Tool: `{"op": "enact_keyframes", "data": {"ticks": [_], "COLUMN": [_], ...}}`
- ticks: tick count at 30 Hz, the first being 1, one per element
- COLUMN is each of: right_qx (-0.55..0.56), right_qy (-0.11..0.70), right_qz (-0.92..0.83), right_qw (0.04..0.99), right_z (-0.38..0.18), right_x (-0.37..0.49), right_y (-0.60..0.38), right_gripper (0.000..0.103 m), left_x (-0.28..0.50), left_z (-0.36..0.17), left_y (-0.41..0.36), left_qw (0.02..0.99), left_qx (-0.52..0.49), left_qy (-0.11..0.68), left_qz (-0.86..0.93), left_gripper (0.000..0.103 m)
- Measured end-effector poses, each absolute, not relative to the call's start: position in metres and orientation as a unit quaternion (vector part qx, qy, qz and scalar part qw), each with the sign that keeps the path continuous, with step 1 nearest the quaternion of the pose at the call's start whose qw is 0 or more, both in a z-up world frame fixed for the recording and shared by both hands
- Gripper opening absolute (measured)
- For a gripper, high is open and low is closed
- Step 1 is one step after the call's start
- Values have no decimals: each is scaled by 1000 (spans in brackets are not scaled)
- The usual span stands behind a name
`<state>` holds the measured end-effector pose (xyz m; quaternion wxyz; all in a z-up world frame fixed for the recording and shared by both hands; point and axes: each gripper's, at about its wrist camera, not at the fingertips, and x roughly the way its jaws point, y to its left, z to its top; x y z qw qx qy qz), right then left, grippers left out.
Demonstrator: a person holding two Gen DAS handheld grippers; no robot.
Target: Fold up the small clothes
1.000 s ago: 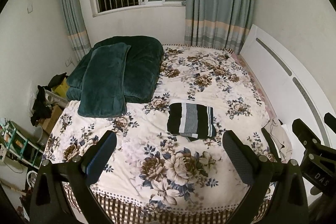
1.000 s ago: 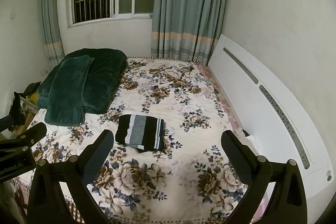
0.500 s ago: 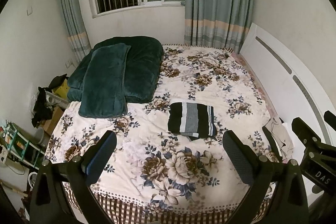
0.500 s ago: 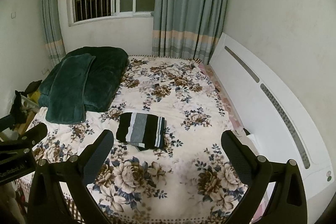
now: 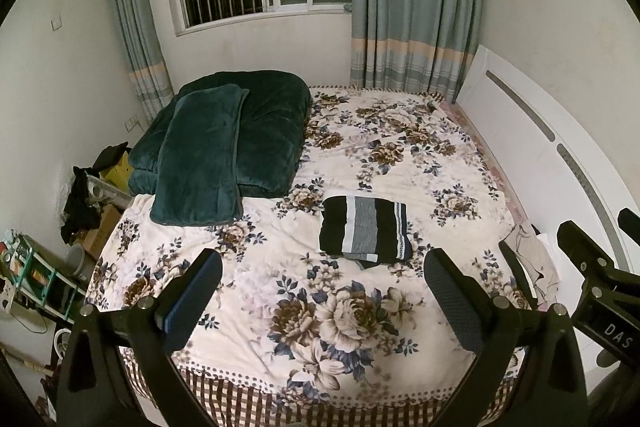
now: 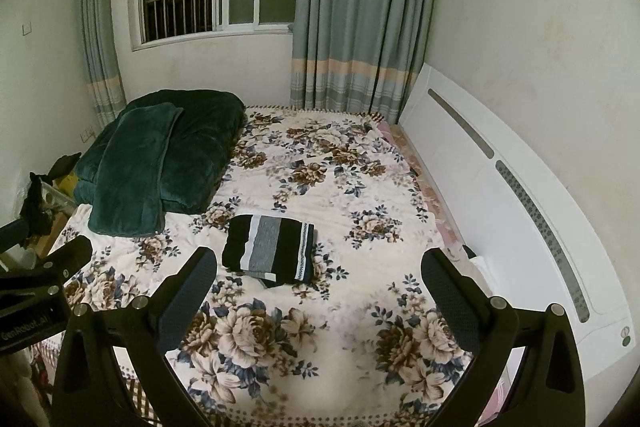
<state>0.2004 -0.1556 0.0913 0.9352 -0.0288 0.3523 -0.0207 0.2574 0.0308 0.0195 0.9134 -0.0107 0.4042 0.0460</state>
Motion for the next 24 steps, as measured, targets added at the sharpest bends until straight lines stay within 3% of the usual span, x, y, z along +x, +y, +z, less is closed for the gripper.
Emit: {"op": "enact_keyframes", "data": {"ticks": [24], "right_qx": [-27], "right_qy": [352], "right_qz": [-19], "right_qw": [935], "right_z": [91], "right_x": [199], "right_y": [-154], "right_gripper": [103], "left_x": [254], "left_z": [20], "left_y": [28], "left_qw": [915], "left_qx": [-9], "left_qy": [401], "left_qz": [46], "left_gripper": [103]}}
